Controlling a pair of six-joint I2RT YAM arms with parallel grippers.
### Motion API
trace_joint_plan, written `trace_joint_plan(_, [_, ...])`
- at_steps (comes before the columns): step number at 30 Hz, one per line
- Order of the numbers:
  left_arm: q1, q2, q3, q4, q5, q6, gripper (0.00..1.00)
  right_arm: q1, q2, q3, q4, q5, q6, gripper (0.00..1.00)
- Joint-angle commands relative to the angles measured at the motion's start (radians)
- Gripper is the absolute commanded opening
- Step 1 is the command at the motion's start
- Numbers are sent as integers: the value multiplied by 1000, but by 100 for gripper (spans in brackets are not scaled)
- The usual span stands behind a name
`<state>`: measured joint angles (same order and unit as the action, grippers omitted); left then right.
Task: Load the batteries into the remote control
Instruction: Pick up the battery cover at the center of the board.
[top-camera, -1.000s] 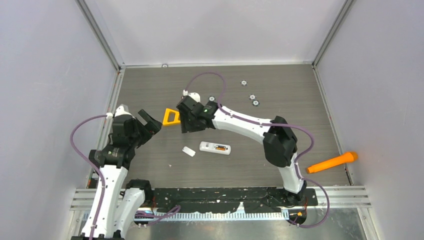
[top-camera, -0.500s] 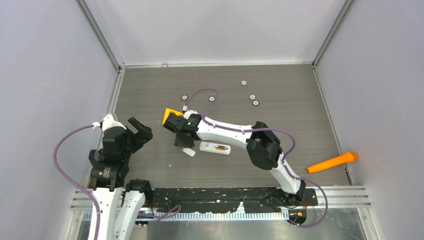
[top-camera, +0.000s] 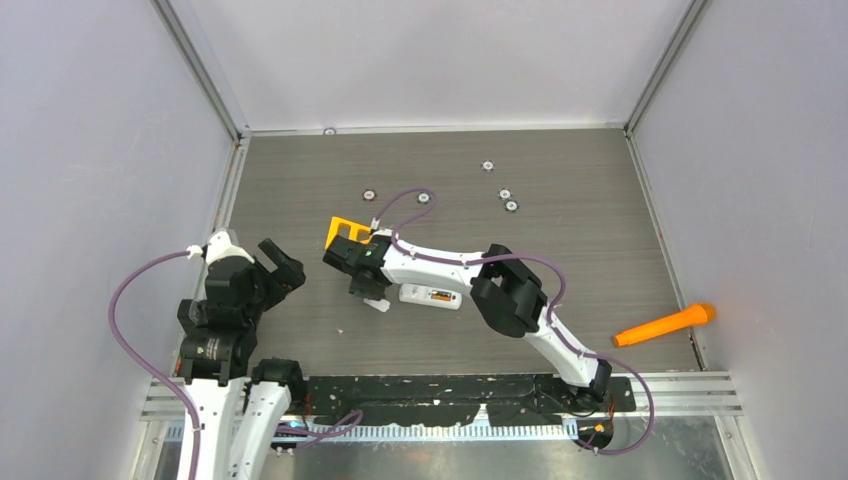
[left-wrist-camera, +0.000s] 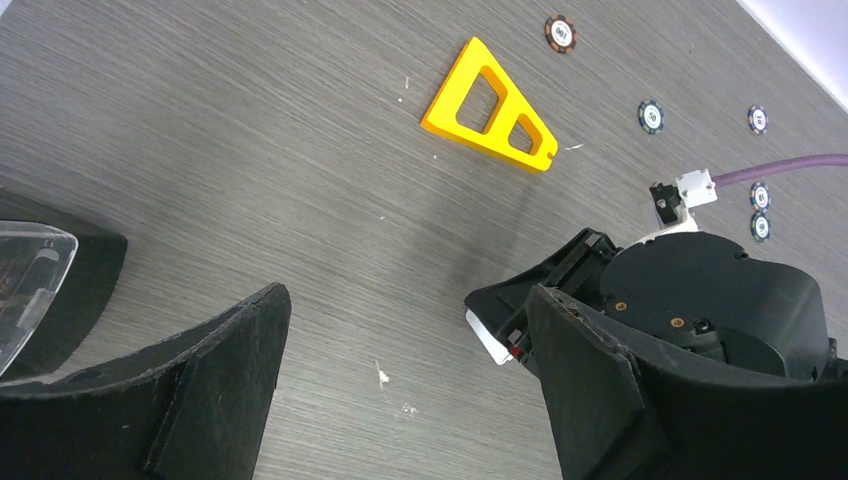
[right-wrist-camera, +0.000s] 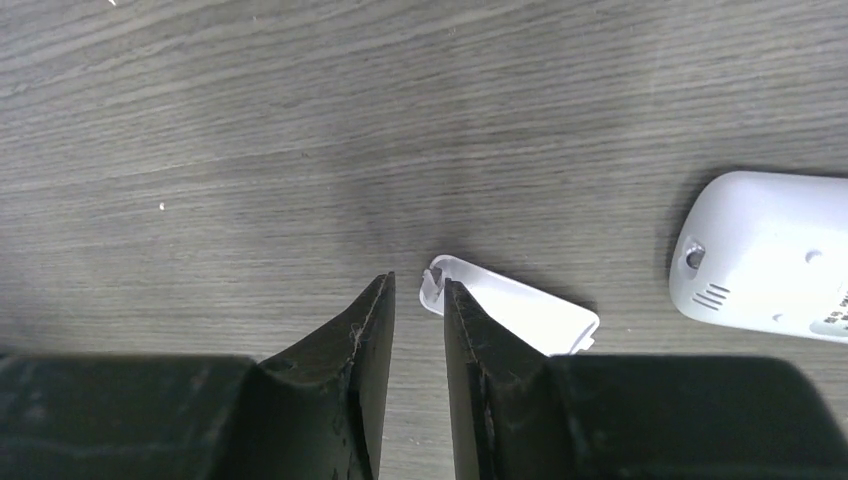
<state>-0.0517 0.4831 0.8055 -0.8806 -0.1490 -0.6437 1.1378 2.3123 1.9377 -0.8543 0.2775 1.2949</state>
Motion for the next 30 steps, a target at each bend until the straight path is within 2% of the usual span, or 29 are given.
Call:
trace_joint_plan(1, [5,-10,8,-6,-15,30,90,4,14,58,5,67,42,30])
trace_joint_plan(16, [5,-17,-4,-8,-3,30,90,-4,42,34,-23,52,54,20])
trace_joint_plan(21, [6,-21,-12,-14,3,25,90,-3,39,28,-25,66,46,7])
trace_joint_plan(30, [5,-31,-64,38,112,7,90,-11,-99,17,68,180,-64,5])
